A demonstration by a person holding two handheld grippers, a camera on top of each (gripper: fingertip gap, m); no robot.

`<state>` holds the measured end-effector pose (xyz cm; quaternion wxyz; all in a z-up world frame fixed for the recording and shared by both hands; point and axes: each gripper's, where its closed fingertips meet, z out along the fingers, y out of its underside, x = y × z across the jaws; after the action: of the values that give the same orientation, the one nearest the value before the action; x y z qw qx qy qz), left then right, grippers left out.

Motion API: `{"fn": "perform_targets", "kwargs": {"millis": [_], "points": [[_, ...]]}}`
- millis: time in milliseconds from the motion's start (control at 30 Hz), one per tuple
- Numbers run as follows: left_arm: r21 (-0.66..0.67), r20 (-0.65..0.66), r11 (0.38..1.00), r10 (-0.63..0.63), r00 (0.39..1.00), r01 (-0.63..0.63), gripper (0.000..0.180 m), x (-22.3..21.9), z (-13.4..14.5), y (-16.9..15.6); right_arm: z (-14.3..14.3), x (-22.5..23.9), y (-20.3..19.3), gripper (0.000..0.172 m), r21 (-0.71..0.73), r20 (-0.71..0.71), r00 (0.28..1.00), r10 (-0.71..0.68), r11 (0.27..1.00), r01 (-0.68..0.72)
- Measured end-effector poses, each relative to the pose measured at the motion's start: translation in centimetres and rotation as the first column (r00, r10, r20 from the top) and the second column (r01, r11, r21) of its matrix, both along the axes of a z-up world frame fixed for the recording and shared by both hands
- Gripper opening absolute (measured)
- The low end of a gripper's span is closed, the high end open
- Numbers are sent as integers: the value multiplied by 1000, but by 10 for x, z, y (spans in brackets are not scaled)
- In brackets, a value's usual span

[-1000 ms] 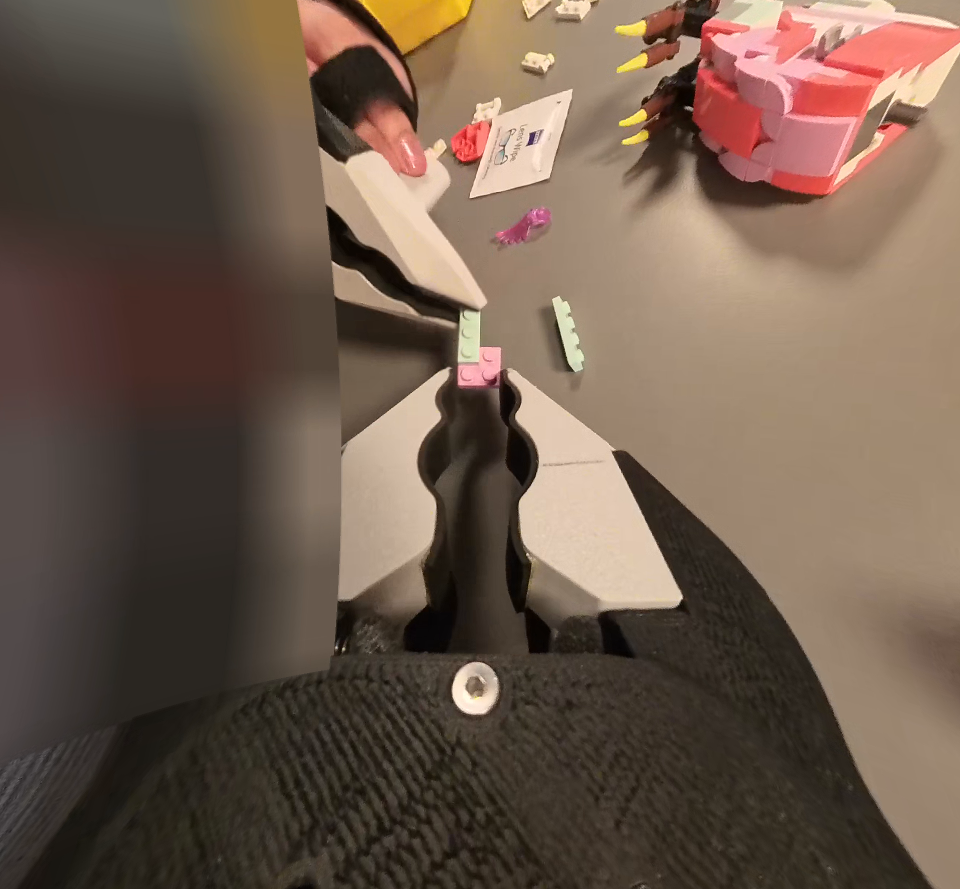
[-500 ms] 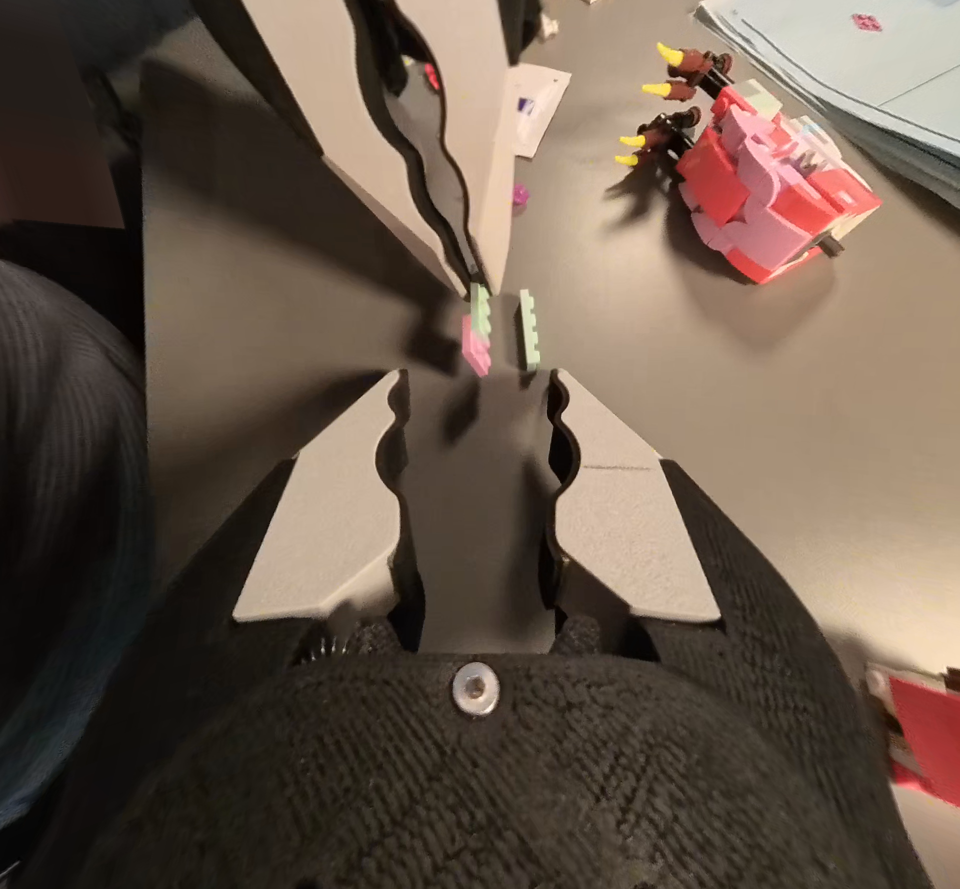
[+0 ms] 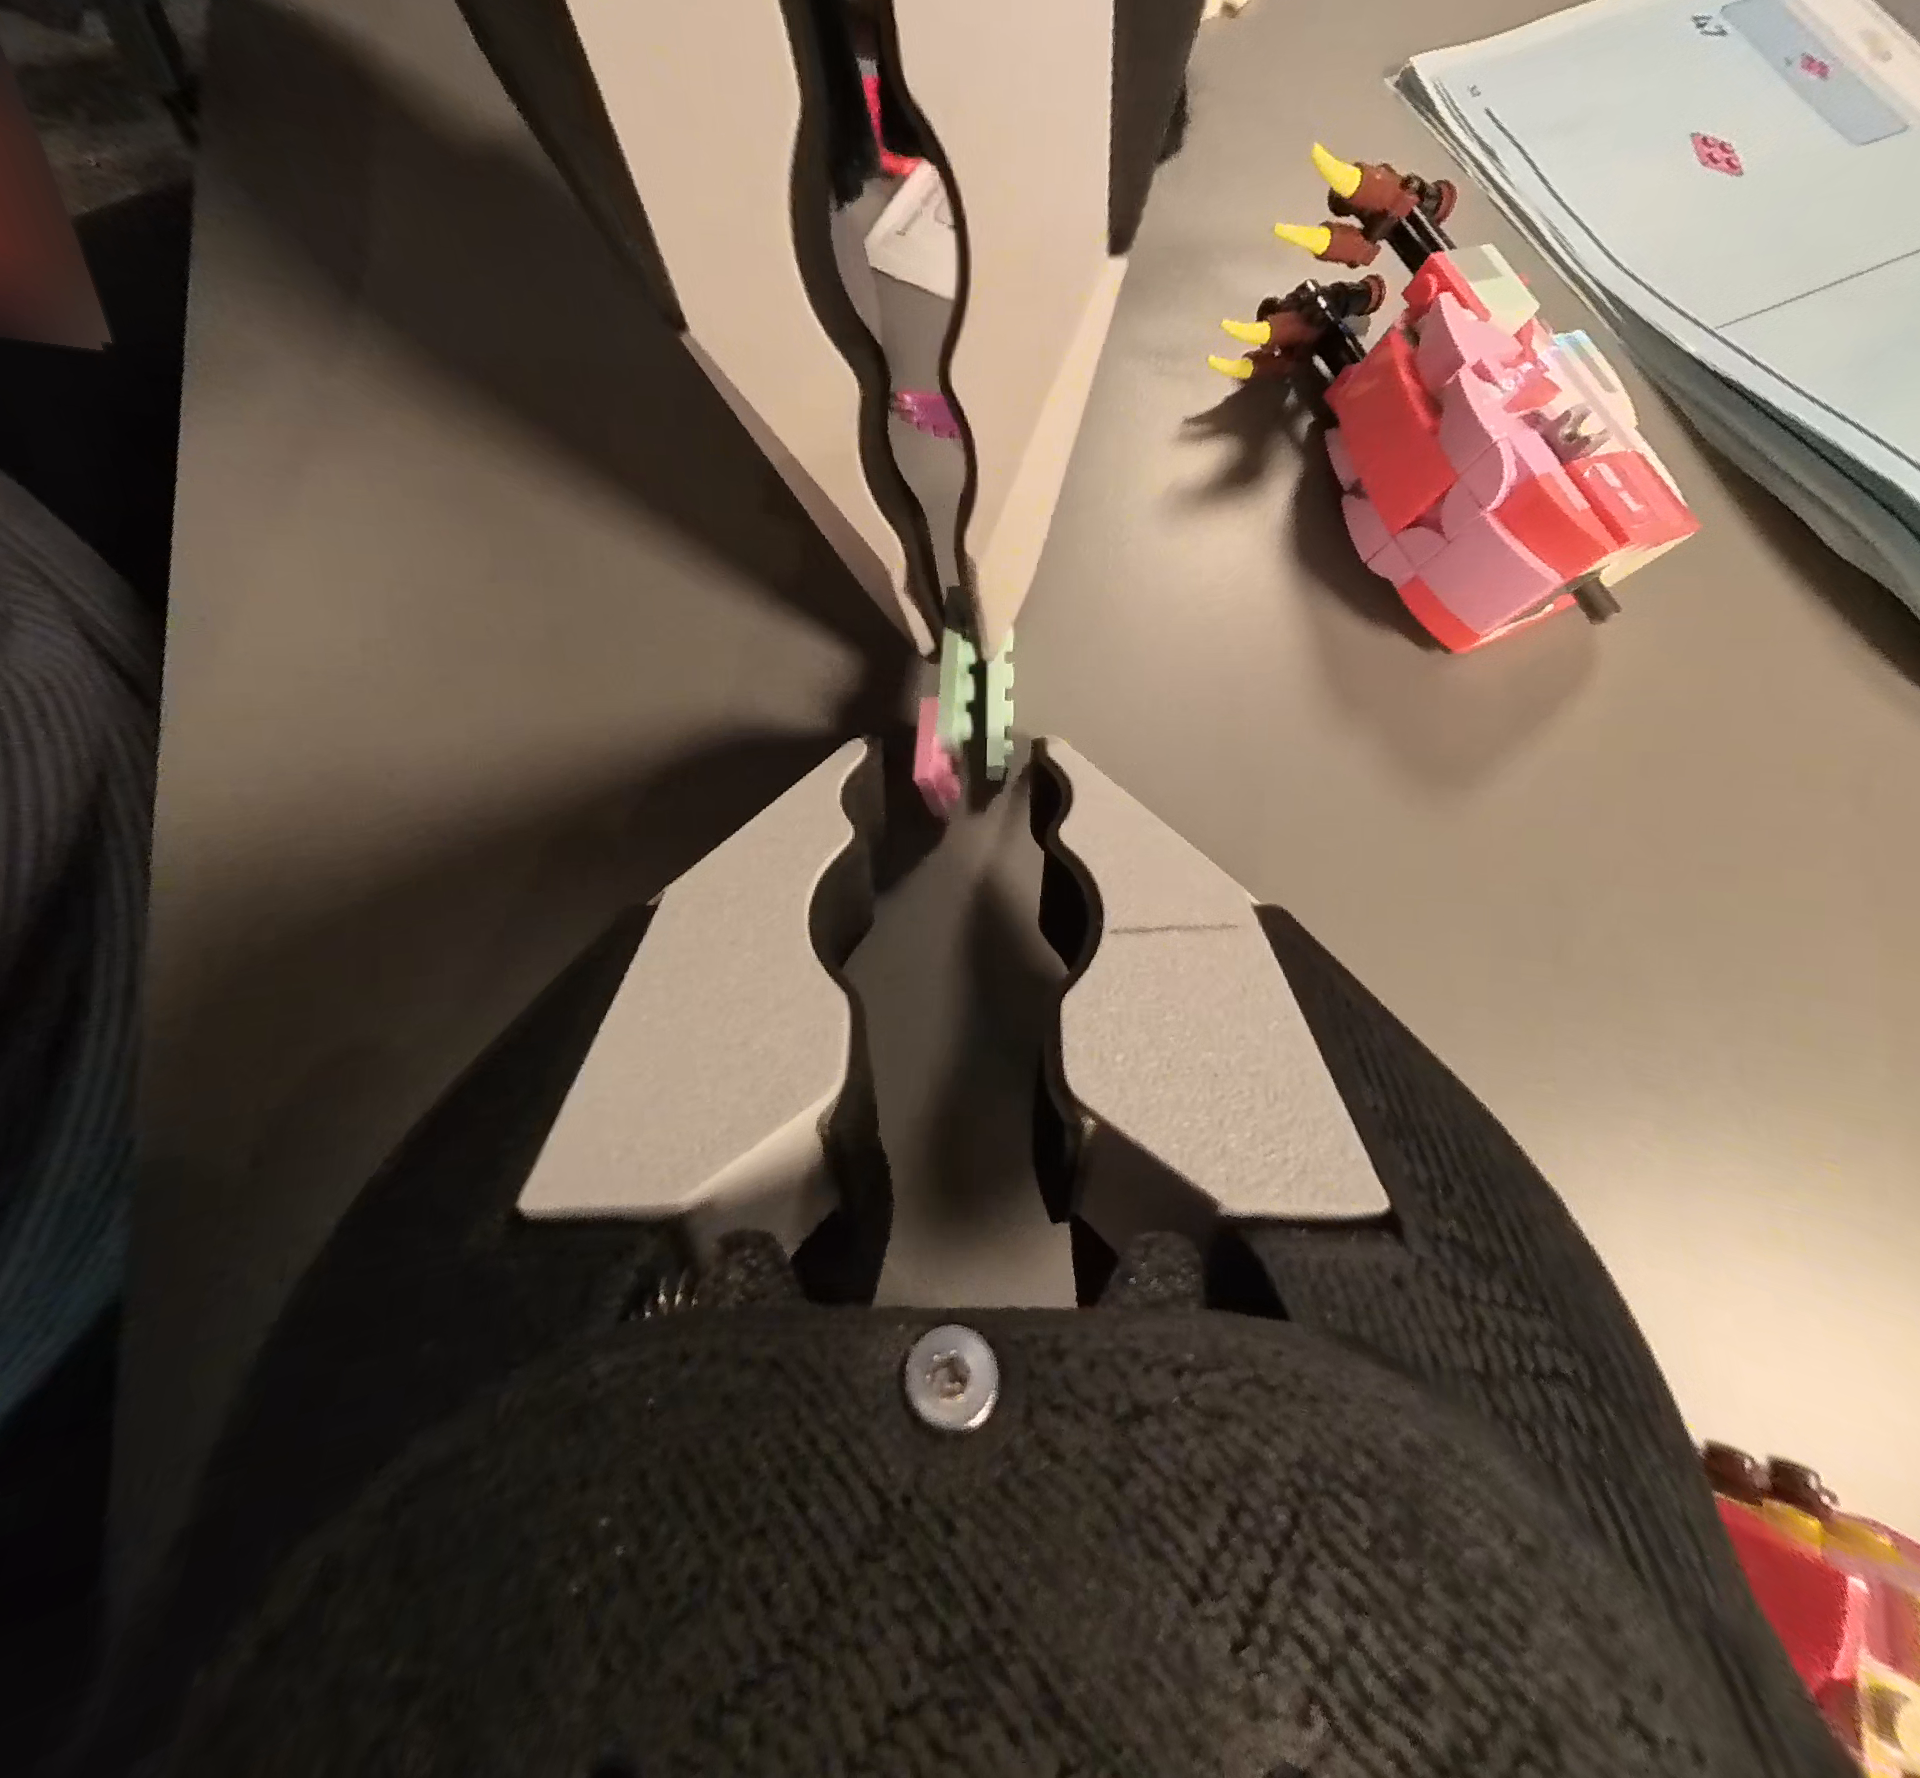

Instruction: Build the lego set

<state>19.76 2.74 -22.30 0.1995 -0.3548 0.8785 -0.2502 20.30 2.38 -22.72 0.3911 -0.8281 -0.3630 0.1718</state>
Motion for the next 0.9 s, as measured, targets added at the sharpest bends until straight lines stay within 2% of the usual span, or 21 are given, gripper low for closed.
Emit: {"fn": "perform_targets", "kwargs": {"millis": [200,367,533,633,767,900], "points": [[9,28,1000,1,1000,-2,4,3,-1,3,0,0,1,18,4,6,1000,-5,1000,5],[23,100,1000,-14,995,12,3,2,0,0,0,0,1,8,51,72,997,-11,999,7],[234,331,972,-57,942,-24,3,5,12,6,12,5,10,6,321,336,940,-51,945,-64],[329,432,943,-101,896,-52,3,5,24,9,25,5,12,5,434,431,899,-84,892,-125],[445,487,893,-171,856,-75,3,3,33,9,35,3,13,4,475,499,862,-88,860,-187],[445,530,889,-164,832,-108,3,2,39,7,41,2,11,4,488,510,856,-84,848,-208]]}}
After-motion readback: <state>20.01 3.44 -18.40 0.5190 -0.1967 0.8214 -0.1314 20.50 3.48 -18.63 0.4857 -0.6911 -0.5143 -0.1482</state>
